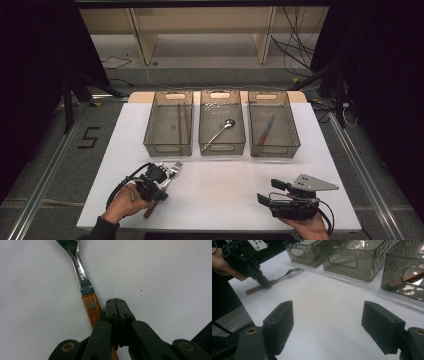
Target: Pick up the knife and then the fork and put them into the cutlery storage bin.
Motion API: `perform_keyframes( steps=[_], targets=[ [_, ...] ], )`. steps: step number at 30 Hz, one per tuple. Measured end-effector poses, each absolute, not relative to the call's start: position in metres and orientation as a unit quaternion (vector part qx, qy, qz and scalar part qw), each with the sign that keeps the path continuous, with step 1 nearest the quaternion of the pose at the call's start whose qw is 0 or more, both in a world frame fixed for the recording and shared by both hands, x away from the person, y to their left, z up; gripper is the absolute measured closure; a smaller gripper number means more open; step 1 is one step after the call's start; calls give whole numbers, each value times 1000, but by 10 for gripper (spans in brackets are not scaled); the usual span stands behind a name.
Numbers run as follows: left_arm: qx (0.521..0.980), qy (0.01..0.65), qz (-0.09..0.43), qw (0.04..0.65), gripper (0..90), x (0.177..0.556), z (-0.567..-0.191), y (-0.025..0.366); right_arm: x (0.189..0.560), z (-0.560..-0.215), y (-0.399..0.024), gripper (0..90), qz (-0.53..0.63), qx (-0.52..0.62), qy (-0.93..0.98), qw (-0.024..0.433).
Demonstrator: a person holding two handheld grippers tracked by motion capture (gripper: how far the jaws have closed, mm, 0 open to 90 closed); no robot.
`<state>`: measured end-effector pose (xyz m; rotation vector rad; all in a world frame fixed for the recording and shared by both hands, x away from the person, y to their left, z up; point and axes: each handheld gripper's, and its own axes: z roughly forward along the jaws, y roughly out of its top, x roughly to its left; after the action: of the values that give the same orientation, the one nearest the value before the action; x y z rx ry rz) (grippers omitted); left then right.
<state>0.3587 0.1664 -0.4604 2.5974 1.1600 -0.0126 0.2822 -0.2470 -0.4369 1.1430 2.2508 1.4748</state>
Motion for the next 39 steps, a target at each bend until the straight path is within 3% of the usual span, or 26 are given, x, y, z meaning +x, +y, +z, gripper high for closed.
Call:
perform_keyframes(
  steps=[3, 7, 14, 19, 26, 39],
  targets=[
    [899, 403, -9, 169, 874, 359, -454, 169, 282, -437, -247, 264, 501, 390, 765, 108],
    [889, 417, -2, 191, 758, 359, -441, 171, 282, -437, -247, 264, 501, 389, 765, 108],
    [873, 443, 25, 202, 356, 359, -424, 179, 282, -437, -247, 264, 501, 388, 766, 109],
    [871, 451, 27, 193, 243, 360, -421, 183, 282, -437, -247, 264, 501, 388, 766, 109],
    [878, 452, 21, 158, 245, 360, -430, 181, 282, -437, -247, 264, 501, 388, 766, 109],
    [885, 452, 2, 114, 514, 361, -450, 176, 282, -437, -247, 264, 501, 388, 766, 110]
  ],
)
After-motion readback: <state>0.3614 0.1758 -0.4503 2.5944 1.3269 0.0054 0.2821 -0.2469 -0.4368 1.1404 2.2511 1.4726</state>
